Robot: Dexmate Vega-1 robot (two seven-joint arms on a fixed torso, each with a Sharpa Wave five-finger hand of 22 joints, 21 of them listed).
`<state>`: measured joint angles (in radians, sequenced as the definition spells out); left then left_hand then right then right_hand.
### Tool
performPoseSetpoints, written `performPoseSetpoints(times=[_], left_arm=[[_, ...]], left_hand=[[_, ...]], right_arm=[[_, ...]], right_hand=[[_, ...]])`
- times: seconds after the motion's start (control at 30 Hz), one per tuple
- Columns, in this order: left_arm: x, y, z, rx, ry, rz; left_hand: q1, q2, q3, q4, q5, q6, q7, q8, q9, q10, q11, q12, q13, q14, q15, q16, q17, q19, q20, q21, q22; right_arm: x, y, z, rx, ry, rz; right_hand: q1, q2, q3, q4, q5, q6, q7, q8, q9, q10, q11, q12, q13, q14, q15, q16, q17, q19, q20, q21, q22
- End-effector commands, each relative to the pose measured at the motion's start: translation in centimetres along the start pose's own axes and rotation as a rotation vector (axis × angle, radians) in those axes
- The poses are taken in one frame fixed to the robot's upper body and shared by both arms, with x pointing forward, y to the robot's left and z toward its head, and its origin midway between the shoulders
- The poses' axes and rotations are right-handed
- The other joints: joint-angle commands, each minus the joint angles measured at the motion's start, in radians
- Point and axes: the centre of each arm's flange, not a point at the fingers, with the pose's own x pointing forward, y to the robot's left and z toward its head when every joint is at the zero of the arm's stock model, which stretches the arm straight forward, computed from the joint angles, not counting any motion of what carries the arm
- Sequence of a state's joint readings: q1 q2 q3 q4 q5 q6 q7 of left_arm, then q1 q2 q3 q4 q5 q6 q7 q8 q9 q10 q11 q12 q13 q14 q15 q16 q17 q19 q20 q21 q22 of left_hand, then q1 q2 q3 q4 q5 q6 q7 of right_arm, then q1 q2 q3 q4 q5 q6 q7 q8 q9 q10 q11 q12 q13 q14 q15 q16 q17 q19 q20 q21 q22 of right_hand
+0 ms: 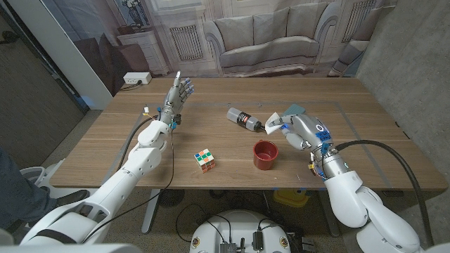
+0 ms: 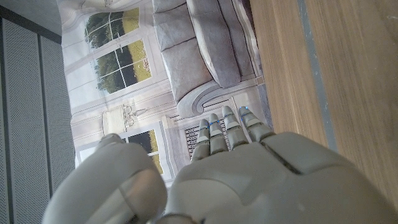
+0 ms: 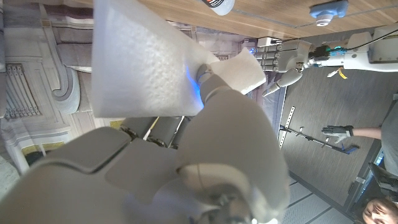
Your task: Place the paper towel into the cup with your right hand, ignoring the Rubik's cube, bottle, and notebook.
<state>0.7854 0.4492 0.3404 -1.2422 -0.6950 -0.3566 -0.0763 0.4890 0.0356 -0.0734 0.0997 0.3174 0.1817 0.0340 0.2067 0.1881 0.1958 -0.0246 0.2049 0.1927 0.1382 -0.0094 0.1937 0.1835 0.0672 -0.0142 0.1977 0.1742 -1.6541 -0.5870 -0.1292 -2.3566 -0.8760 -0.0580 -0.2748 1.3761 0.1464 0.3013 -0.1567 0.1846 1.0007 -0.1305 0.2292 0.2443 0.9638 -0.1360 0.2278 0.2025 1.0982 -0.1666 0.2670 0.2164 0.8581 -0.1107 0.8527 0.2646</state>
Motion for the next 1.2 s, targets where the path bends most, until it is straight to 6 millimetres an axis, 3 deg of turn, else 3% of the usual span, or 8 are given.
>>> performPoseSetpoints(times=[0.03, 0.33, 0.63, 0.87, 1.2], left_arm=[[-0.2, 0.1, -0.2, -0.003, -0.002, 0.008], [-0.2, 0.2, 0.2, 0.001, -0.01, 0.004], [-0.4, 0.2, 0.1, -0.004, -0.014, 0.002], [-0.7, 0.4, 0.3, -0.003, -0.017, 0.009], [-1.4, 0.5, 0.3, 0.0, -0.015, 0.019]], left_hand=[[0.004, 0.007, -0.006, 0.001, -0.002, 0.009, 0.005, 0.004, 0.005, 0.006, -0.004, 0.002, 0.003, 0.008, -0.003, -0.001, 0.002, 0.006, -0.002, 0.003, 0.005], [0.005, 0.008, -0.007, 0.001, -0.002, 0.008, 0.004, 0.004, 0.005, 0.006, 0.0, 0.002, 0.003, 0.007, -0.004, -0.001, 0.002, 0.007, -0.002, 0.003, 0.005], [0.006, 0.009, -0.009, 0.001, -0.003, 0.01, 0.003, 0.004, 0.005, 0.007, 0.002, 0.002, 0.003, 0.008, -0.004, -0.001, 0.002, 0.007, -0.002, 0.003, 0.005], [0.007, 0.009, -0.01, 0.001, -0.003, 0.01, 0.004, 0.003, 0.005, 0.007, 0.001, 0.001, 0.003, 0.008, -0.004, -0.001, 0.002, 0.007, -0.001, 0.003, 0.005], [0.008, 0.011, -0.012, 0.001, -0.003, 0.011, 0.004, 0.003, 0.006, 0.005, -0.003, 0.001, 0.003, 0.009, -0.003, -0.001, 0.002, 0.008, -0.001, 0.003, 0.005]], right_arm=[[0.9, 0.7, 0.7, 0.051, -0.052, 0.054], [1.2, 1.5, 1.3, 0.033, -0.074, 0.085], [1.6, 2.0, 1.9, -0.046, -0.111, 0.118], [1.9, 2.4, 1.8, -0.044, -0.111, 0.15], [1.7, 3.5, 1.2, -0.044, -0.079, 0.198]], right_hand=[[0.007, 0.004, 0.003, -0.003, 0.007, 0.008, 0.005, 0.003, 0.005, -0.003, 0.002, -0.001, 0.004, 0.05, -0.072, 0.003, 0.003, 0.007, -0.113, 0.008, -0.001], [0.007, 0.003, 0.003, 0.001, 0.009, 0.013, 0.001, 0.002, 0.008, 0.0, 0.01, 0.0, 0.004, 0.053, -0.072, 0.0, 0.002, 0.004, -0.111, 0.017, -0.005], [0.002, 0.001, 0.0, 0.005, 0.01, 0.015, -0.001, -0.001, 0.006, 0.002, 0.001, 0.001, 0.004, 0.052, -0.072, -0.005, 0.0, -0.001, -0.11, 0.024, -0.01], [-0.001, 0.002, 0.0, 0.008, 0.012, 0.017, -0.003, -0.003, 0.006, 0.008, 0.01, 0.003, 0.004, 0.052, -0.072, -0.007, 0.0, -0.005, -0.109, 0.028, -0.014], [-0.009, 0.001, -0.003, 0.012, 0.014, 0.022, -0.005, -0.004, 0.006, 0.015, -0.002, 0.005, 0.004, 0.053, -0.072, -0.01, -0.001, -0.009, -0.108, 0.035, -0.019]])
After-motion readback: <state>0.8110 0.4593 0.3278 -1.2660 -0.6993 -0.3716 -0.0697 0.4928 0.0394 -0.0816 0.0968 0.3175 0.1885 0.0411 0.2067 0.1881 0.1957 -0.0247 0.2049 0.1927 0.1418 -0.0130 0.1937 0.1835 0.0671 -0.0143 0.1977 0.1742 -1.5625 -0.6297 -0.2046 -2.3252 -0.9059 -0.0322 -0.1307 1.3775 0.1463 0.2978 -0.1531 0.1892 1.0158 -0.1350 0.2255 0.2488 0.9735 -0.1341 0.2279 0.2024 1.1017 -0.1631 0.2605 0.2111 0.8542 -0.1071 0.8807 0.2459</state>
